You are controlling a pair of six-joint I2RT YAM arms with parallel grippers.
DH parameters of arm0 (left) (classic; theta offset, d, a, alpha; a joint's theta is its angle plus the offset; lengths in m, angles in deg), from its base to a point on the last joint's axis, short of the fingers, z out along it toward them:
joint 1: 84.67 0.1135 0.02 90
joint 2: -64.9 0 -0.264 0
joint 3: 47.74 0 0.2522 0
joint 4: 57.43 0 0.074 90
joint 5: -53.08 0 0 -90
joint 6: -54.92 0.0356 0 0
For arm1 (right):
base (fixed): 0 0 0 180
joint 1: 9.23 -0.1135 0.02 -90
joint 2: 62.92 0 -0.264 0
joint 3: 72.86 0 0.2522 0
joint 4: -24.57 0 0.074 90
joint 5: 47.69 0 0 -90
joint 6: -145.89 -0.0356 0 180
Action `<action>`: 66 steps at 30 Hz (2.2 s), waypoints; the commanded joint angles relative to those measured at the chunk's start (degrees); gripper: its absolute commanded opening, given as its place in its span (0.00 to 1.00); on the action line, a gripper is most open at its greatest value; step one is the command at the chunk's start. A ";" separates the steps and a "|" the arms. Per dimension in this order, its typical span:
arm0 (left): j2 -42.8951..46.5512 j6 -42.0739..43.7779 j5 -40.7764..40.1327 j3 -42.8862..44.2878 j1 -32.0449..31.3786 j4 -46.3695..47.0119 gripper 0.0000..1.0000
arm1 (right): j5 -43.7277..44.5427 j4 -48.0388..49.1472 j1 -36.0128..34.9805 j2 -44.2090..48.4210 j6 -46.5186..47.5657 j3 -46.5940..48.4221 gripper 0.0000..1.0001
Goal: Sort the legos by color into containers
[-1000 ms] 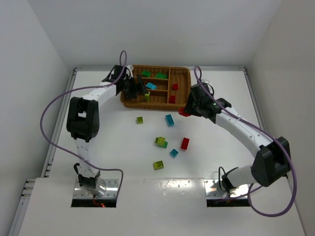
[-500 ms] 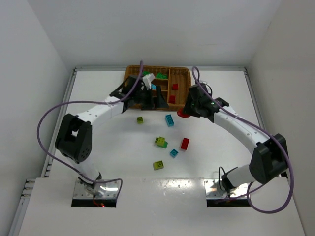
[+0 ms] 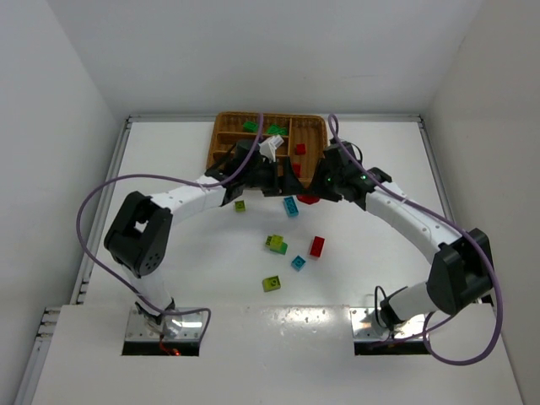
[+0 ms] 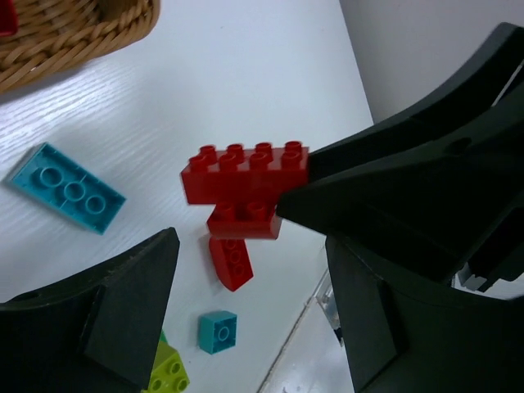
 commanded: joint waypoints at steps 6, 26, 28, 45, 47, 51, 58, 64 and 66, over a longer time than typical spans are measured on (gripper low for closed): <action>0.14 3.05 -0.70 -0.90 -0.95 5.87 0.71 | -4.65 1.89 -0.11 1.22 -1.17 3.33 0.10; -0.56 1.13 6.60 -4.16 -0.42 11.06 0.67 | -12.92 4.26 3.75 2.27 -3.37 1.75 0.10; -0.56 0.34 6.60 -4.16 -0.42 12.02 0.67 | -12.92 4.26 3.75 2.27 -3.37 1.75 0.10; -1.09 0.68 2.03 -3.54 0.10 7.90 0.40 | -14.59 4.26 3.23 1.75 -2.23 1.75 0.10; -1.09 0.68 1.50 -2.92 0.10 7.19 0.34 | -14.06 4.26 3.23 1.75 -1.71 1.75 0.10; -1.09 1.20 0.88 -2.92 0.62 6.58 0.16 | -11.34 2.26 3.23 2.27 -0.65 2.27 0.10; -2.67 2.44 0.27 -3.45 1.16 3.85 0.00 | -10.28 2.24 3.23 2.89 -0.65 2.28 0.10; -2.67 5.07 -0.26 -5.12 1.77 2.09 0.00 | -10.28 2.24 3.75 2.89 -0.12 4.11 0.10; -2.06 5.77 -0.26 -5.65 2.39 1.49 0.00 | -9.75 2.24 3.75 2.37 -0.12 4.82 0.10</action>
